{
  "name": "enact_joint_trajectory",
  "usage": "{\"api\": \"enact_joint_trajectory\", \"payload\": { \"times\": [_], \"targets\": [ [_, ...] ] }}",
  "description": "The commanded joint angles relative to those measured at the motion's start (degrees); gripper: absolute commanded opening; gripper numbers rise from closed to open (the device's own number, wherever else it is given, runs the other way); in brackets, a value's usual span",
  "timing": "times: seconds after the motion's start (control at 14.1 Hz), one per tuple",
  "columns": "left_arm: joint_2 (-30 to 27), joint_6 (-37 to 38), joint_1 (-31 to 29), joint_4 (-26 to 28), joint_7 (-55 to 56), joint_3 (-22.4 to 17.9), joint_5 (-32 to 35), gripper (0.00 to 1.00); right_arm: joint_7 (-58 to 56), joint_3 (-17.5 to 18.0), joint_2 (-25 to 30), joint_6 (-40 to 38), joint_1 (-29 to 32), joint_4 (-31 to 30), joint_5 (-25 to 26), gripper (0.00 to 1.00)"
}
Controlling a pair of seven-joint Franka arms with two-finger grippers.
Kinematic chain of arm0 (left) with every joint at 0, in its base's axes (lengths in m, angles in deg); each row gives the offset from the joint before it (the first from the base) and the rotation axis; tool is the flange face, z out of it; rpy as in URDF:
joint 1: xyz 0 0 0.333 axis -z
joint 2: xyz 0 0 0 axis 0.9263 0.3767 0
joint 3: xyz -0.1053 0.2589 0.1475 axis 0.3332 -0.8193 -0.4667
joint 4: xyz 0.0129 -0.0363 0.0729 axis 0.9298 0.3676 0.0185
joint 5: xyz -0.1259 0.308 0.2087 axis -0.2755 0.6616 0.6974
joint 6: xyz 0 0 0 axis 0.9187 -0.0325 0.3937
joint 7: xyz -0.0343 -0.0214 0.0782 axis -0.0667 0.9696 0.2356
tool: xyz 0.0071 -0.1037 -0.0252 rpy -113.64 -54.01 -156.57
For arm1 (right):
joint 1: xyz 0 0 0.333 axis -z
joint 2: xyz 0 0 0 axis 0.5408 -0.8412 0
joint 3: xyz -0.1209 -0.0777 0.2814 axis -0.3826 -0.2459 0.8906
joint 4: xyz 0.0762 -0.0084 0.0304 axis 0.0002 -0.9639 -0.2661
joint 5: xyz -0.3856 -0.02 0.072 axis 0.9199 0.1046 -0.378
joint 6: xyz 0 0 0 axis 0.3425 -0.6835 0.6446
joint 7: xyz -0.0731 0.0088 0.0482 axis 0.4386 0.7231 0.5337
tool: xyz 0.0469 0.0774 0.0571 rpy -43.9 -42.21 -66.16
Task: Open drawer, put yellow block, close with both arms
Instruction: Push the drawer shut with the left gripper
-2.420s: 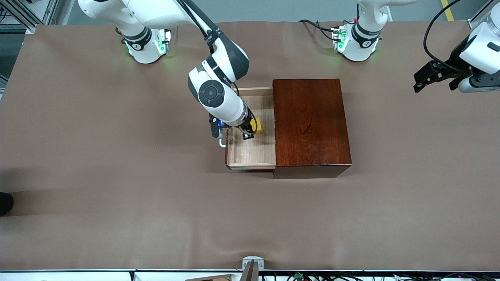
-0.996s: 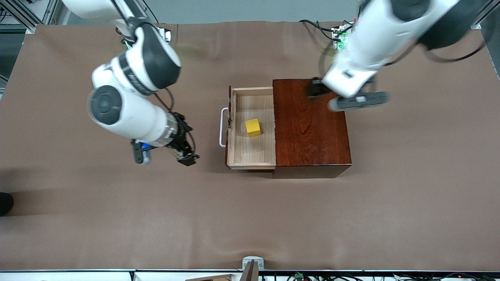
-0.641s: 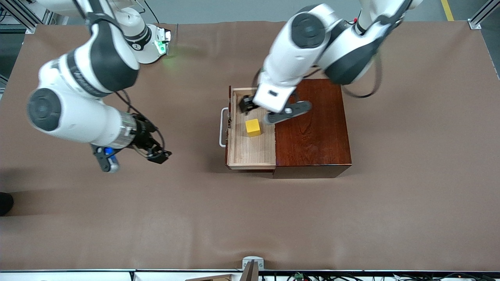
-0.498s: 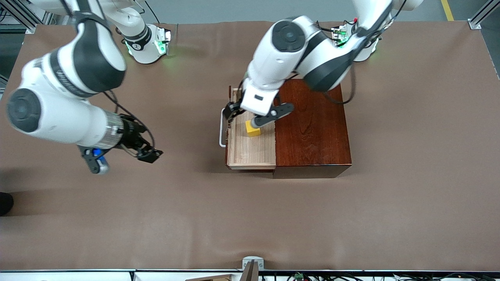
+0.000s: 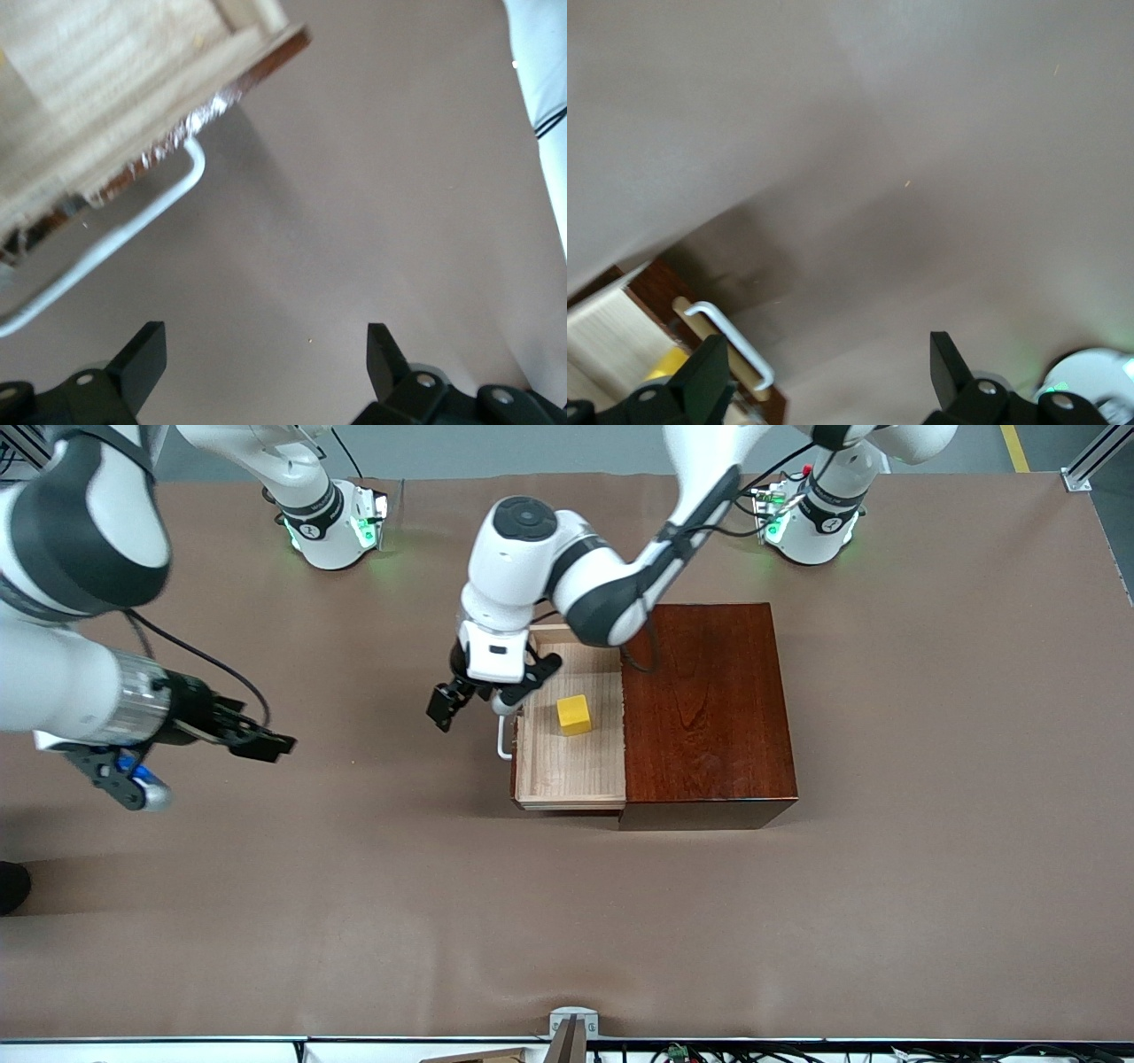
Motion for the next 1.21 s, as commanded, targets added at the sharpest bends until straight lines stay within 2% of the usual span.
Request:
{"api": "enact_joint_trajectory", "payload": {
  "times": [0.0,0.07,0.21,0.43,0.57,0.85,1.14],
  "targets": [
    [4.94,-4.41,4.04,-3.2,7.14,-5.09,1.28,1.0,-11.31,1.09,4.07,-2.72,1.09,-1.06,5.78,1.0],
    [6.78,-4.76,5.88,-3.2,9.07,-6.85,1.36,1.0,-15.79,1.01,4.86,-3.78,1.27,-1.06,7.63,1.0],
    [10.82,-6.6,9.31,-3.55,14.08,-11.33,1.36,1.0,-24.41,1.09,7.24,-5.54,2.67,-1.59,8.26,1.0],
    [11.28,-5.21,10.21,-3.38,14.89,-12.05,1.28,1.0,-37.16,1.01,9.96,-6.6,4.86,-2.98,8.7,1.0],
    [10.93,-0.22,9.94,-3.29,14.63,-12.05,1.28,1.0,-39.21,1.01,14.08,-4.6,5.92,-8.41,8.88,1.0],
    [9.09,11.21,7.84,-3.29,11.91,-12.05,1.28,1.0,-39.3,1.01,25.5,5.59,6.19,-24.49,9.58,1.0],
    [5.66,21.58,4.86,-3.2,5.33,-11.7,0.93,1.0,-39.48,1.09,25.7,6.23,6.28,-24.71,10.19,1.0]
  ]
}}
